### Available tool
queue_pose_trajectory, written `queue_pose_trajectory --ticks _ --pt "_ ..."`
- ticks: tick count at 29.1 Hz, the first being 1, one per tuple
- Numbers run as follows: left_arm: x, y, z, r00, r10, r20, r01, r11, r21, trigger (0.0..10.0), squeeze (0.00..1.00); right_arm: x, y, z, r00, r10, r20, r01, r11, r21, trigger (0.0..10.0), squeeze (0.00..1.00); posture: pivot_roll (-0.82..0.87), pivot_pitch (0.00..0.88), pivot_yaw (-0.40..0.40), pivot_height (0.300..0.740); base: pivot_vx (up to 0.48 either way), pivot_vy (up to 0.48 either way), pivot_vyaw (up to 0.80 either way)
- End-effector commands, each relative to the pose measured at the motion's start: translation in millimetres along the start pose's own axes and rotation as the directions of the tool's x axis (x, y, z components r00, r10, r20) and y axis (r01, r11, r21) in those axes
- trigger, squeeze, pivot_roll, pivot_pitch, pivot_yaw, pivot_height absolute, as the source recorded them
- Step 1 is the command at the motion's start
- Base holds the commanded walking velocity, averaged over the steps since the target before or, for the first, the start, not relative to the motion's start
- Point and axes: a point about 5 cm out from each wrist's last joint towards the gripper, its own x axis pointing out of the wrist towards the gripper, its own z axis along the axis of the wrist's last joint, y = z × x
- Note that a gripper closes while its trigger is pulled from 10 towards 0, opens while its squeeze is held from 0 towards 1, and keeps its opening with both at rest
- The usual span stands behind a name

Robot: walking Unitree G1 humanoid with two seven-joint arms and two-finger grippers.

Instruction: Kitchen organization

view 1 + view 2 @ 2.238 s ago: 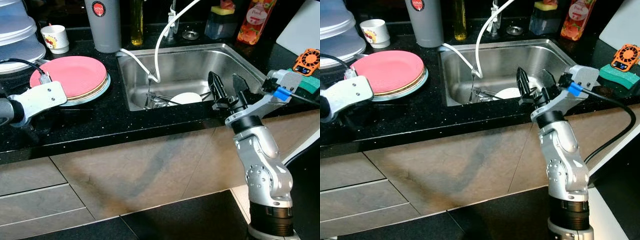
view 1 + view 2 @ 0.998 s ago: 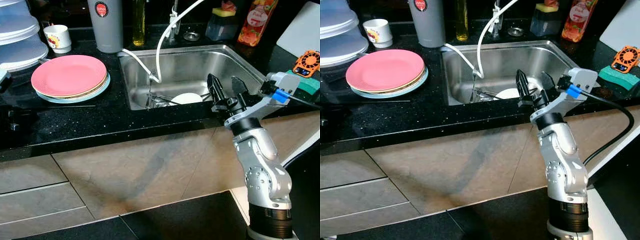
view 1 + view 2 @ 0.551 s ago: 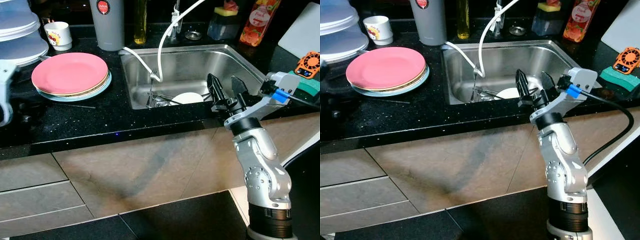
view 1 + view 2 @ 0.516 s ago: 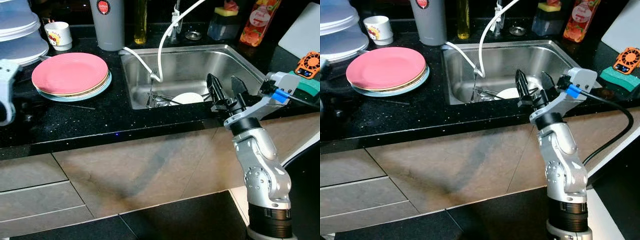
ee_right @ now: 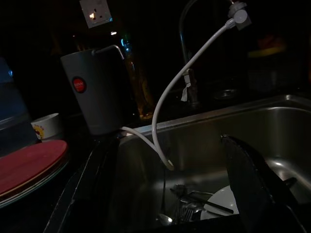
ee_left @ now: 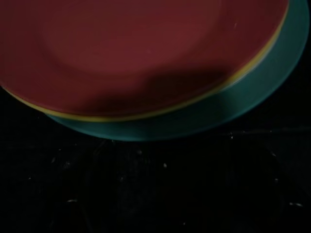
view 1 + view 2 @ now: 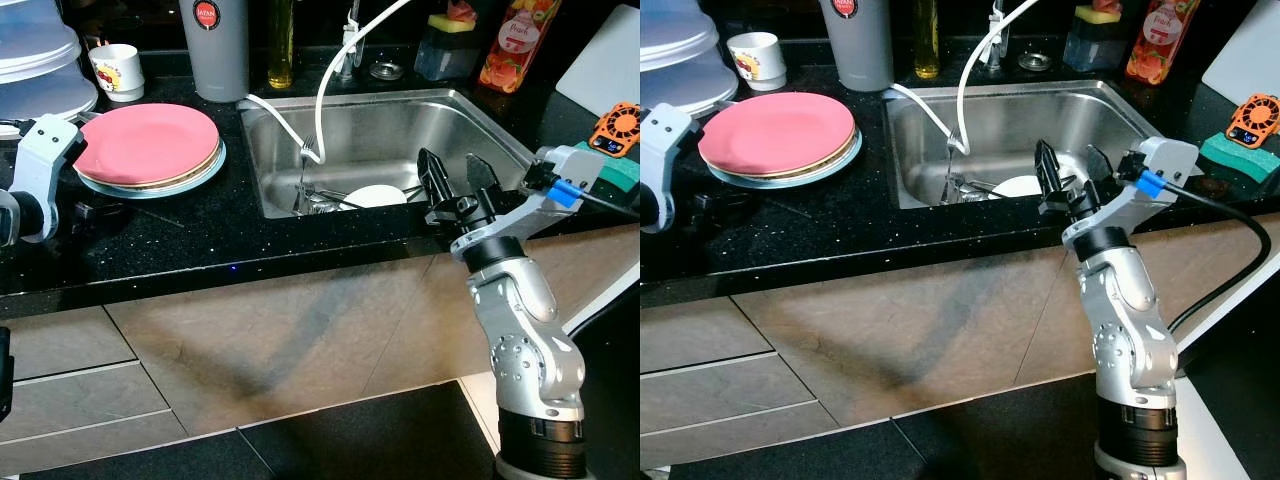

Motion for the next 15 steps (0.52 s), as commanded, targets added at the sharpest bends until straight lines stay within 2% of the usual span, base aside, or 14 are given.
queue_pose_trajectory --ticks 1,3,4,5,8,11,15 --pt "6.0 -5.9 9.6 0.998 -0.028 0.049 0.031 0.999 -0.044 10.0 1.0 1.9 1.5 0.5 1.0 0.006 0.0 -0.006 1.0 0.002 10.0 0.0 0.14 0.096 -0.012 0.74 0.0 0.0 0.0" --pt "7.5 -7.6 10.5 0.998 -0.038 0.051 0.041 0.998 -0.049 10.0 1.0 2.0 1.5 0.7 1.0 0.006 0.001 -0.006 1.0 0.001 10.0 0.0 0.14 0.096 -0.012 0.74 0.0 0.0 0.0" --pt "12.0 -11.4 8.0 0.999 -0.045 0.028 0.046 0.998 -0.036 10.0 0.31 1.7 1.0 1.0 1.0 0.005 0.001 -0.005 1.0 0.0 10.0 0.0 0.14 0.095 -0.011 0.74 0.0 0.0 0.0" --pt "16.7 -14.7 5.6 0.999 -0.038 0.015 0.039 0.998 -0.04 10.0 0.0 1.5 0.5 1.0 1.0 0.003 0.001 -0.003 1.0 0.0 10.0 0.0 0.14 0.094 -0.011 0.74 0.0 0.0 0.0" --pt "24.6 -19.8 4.5 1.0 -0.013 0.021 0.014 0.998 -0.056 10.0 0.0 0.9 -0.3 0.9 1.0 -0.001 0.0 0.001 1.0 -0.002 10.0 0.0 0.13 0.091 -0.01 0.74 0.0 0.0 0.0" --pt "34.4 -24.1 5.7 0.996 0.066 0.064 -0.057 0.989 -0.133 10.0 0.0 0.9 -0.7 1.3 1.0 -0.003 0.003 0.003 1.0 -0.004 10.0 0.0 0.13 0.087 -0.01 0.74 0.0 0.0 0.0" --pt "40.6 -27.0 10.2 0.989 0.127 0.082 -0.11 0.977 -0.18 10.0 0.0 1.9 -0.3 2.7 1.0 -0.002 0.009 0.002 1.0 -0.007 10.0 0.0 0.12 0.079 -0.007 0.74 0.0 0.0 0.0"
